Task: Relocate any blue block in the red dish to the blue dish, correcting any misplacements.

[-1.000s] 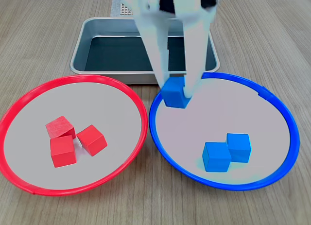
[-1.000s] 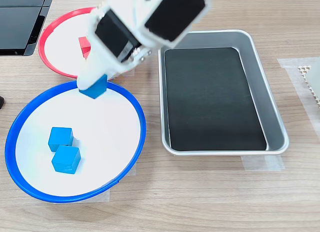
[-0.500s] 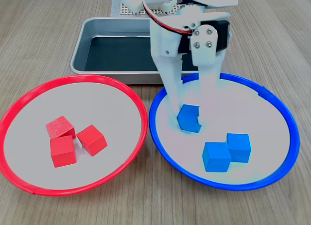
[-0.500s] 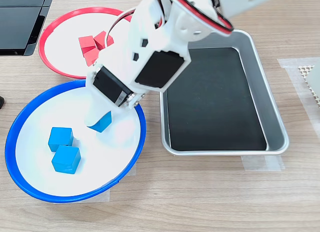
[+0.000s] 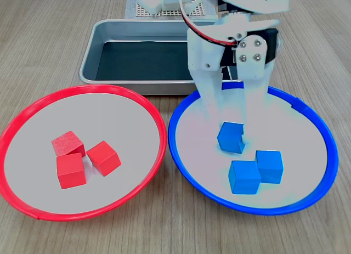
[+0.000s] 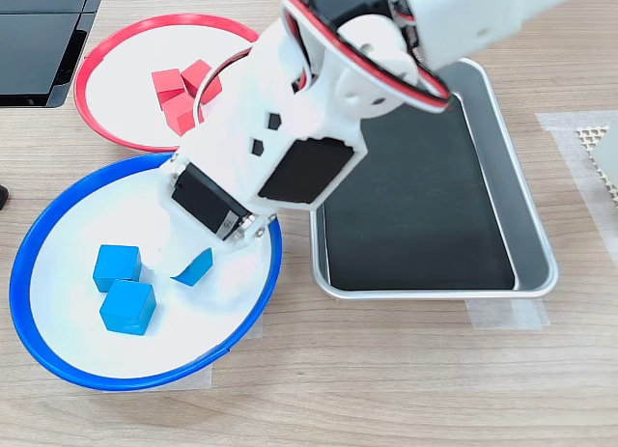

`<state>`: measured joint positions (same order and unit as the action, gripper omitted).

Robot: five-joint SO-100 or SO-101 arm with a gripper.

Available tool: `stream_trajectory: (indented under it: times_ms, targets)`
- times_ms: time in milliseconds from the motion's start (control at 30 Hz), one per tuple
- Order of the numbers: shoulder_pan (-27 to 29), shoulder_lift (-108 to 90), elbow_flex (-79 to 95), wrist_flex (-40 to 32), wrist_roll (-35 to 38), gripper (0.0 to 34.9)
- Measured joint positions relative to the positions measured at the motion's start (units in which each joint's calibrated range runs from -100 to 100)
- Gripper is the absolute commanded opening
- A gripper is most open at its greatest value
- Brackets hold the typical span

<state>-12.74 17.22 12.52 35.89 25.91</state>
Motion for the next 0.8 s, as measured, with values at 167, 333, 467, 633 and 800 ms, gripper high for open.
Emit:
stream_trajectory:
  times_ms: [167, 333, 467, 633, 800]
  targets:
    - [-0.8, 0.0, -0.82, 2.37, -0.05, 16.8]
    - [-0.53, -0.34, -0.91, 2.94, -0.05, 15.4]
    - [0.27, -4.18, -0.91, 4.32, -0.05, 11.6]
    - [2.57, -13.98, 5.26, 0.82, -2.05, 0.4]
    - [4.87, -26.6, 17.51, -6.28, -9.82, 0.4]
